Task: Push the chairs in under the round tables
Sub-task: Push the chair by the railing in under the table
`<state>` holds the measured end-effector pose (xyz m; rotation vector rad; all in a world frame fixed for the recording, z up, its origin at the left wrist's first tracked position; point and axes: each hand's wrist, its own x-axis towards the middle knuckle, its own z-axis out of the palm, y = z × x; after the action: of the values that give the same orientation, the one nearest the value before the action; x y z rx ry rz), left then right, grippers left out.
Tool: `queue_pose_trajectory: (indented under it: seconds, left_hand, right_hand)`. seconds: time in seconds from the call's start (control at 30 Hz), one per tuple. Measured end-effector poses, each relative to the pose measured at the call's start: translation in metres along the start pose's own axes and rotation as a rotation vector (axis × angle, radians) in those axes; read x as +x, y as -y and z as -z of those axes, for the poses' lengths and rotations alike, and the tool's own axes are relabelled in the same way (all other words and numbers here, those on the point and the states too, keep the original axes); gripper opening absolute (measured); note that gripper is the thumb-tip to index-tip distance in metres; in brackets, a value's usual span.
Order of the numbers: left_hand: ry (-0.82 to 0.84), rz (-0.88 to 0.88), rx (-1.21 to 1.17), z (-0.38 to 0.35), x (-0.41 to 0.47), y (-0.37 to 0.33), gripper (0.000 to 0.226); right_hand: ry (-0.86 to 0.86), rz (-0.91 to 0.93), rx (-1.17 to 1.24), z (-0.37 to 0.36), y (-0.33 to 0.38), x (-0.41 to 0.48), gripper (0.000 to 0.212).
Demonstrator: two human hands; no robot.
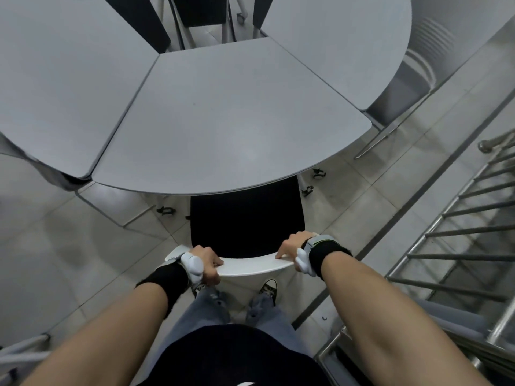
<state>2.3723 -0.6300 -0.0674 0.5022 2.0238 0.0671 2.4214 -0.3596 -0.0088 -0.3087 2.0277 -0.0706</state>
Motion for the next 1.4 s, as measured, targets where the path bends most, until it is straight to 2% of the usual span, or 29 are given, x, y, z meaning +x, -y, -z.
queue_pose_trajectory:
  seconds: [0.1, 0.2, 0.5, 0.93, 1.1, 1.27, 1.4]
  left_hand:
    - [-0.034, -0.038, -0.029, 0.004, 0.005, -0.006, 0.047]
    - [-0.093, -0.071, -0.088, 0.008, 0.011, -0.009, 0.057]
    - [-0.256, -0.058, -0.137, 0.027, 0.021, -0.014, 0.043]
    - [-0.34, -0.069, -0.14, 0.07, 0.047, -0.006, 0.039]
    - [-0.362, -0.078, -0.118, 0.084, 0.057, 0.001, 0.041]
    - [-0.538, -0.202, -0.035, 0.09, 0.06, 0.007, 0.027]
    - [-0.459, -0.206, -0.052, 0.095, 0.066, 0.01, 0.026]
  right_hand:
    - [0.012, 0.001, 0.007, 0.01, -0.011, -0.001, 0.056]
    - [0.023, -0.017, 0.01, 0.019, -0.019, 0.002, 0.055]
    - [-0.017, -0.032, 0.007, 0.039, -0.042, 0.021, 0.06]
    - [-0.071, -0.086, 0.052, 0.069, -0.069, 0.061, 0.068]
    - [-0.13, -0.086, 0.089, 0.079, -0.073, 0.064, 0.063]
    - [-0.161, -0.068, 0.132, 0.083, -0.077, 0.069, 0.056]
    - [-0.167, -0.047, 0.139, 0.089, -0.081, 0.072, 0.057]
